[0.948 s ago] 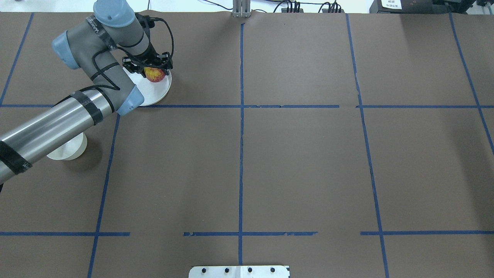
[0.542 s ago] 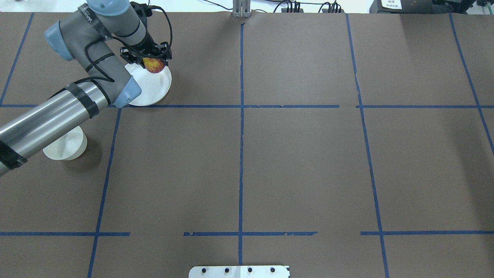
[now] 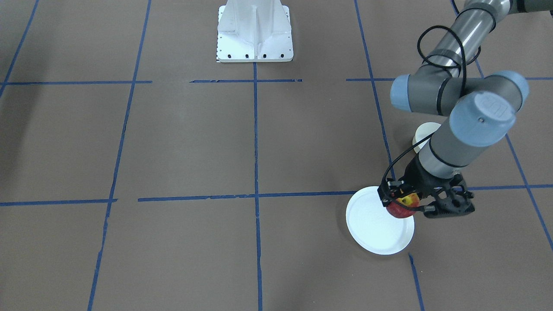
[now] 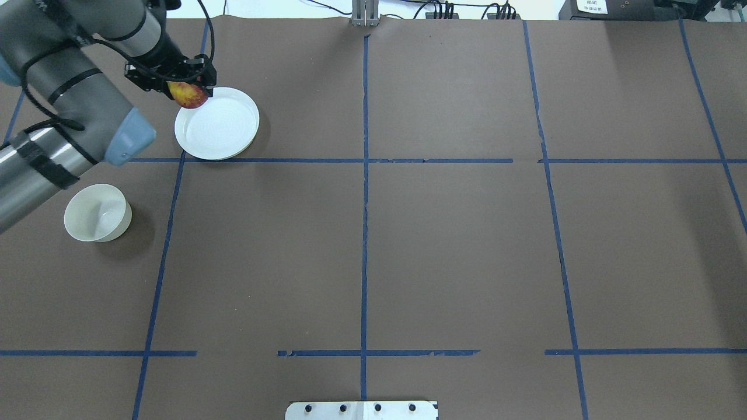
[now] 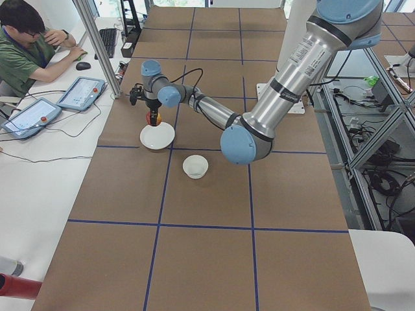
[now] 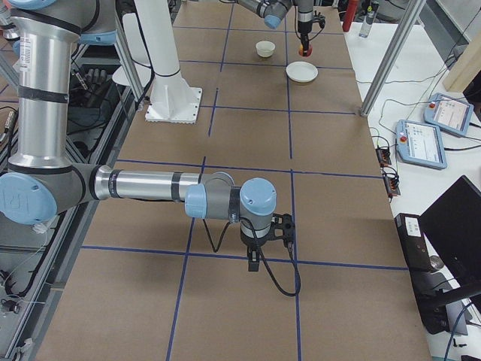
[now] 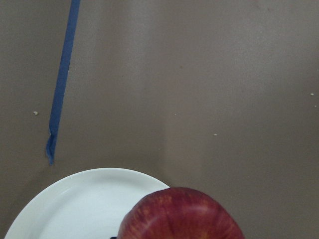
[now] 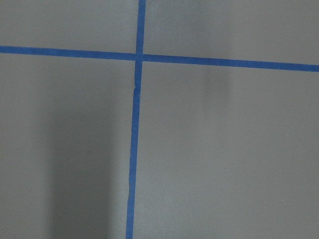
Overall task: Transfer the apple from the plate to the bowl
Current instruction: 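Lift the apple with the left gripper and carry it toward the white bowl, then lower the apple into the white bowl and open the left gripper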
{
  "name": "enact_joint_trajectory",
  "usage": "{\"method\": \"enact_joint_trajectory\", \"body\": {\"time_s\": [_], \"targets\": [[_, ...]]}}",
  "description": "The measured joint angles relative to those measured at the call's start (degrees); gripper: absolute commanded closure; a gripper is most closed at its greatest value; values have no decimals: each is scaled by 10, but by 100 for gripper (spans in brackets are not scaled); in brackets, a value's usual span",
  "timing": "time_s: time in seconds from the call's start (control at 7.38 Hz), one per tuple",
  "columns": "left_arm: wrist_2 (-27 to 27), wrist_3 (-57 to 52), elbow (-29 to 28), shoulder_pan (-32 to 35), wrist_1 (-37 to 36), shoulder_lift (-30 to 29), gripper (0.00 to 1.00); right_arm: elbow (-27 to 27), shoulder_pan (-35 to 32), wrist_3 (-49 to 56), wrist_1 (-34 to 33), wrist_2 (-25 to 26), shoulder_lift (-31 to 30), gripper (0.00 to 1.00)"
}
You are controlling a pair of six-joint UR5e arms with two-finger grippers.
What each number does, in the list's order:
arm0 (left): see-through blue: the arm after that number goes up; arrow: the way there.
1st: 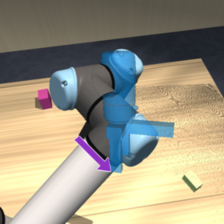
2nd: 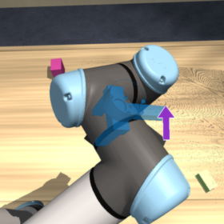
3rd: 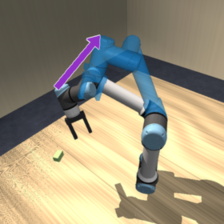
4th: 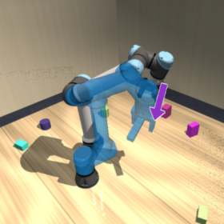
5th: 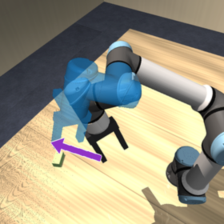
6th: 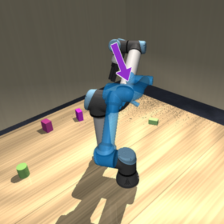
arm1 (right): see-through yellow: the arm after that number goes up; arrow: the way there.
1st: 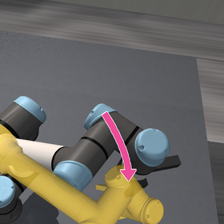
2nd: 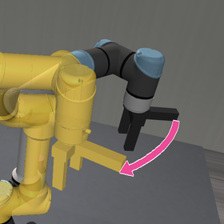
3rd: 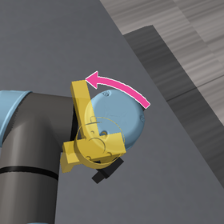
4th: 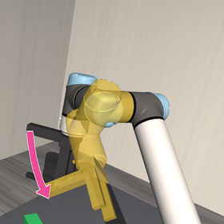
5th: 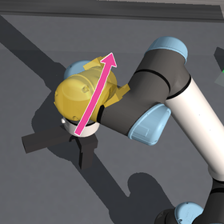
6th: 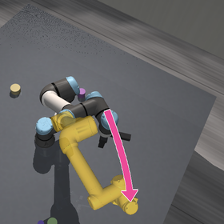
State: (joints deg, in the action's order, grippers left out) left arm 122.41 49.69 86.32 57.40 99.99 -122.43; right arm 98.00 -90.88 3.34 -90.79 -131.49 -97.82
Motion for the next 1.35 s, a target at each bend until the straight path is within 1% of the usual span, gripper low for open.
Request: {"method": "enact_joint_trajectory", "body": {"time_s": [0.14,0.27,0.41,0.54,0.68,0.81,0.95,1.08,1.35], "targets": [[1,-38,87,7,-39,60,70,0,0,0,0,0,0,0],[2,-70,160,12,-57,124,71,0,0,0,0,0,0,0],[2,-95,214,15,-61,183,71,0,0,0,0,0,0,0],[2,-113,251,18,-48,242,71,0,0,0,0,0,0,0],[2,-118,268,19,-9,294,71,0,0,0,0,0,0,0],[2,-106,267,19,50,336,71,0,0,0,0,0,0,0],[1,-82,254,18,104,360,71,0,0,0,0,0,0,0],[-1,-50,232,13,144,366,71,0,0,0,0,0,0,0],[-3,-1,185,-5,186,350,71,0,0,0,0,0,0,0]]}}
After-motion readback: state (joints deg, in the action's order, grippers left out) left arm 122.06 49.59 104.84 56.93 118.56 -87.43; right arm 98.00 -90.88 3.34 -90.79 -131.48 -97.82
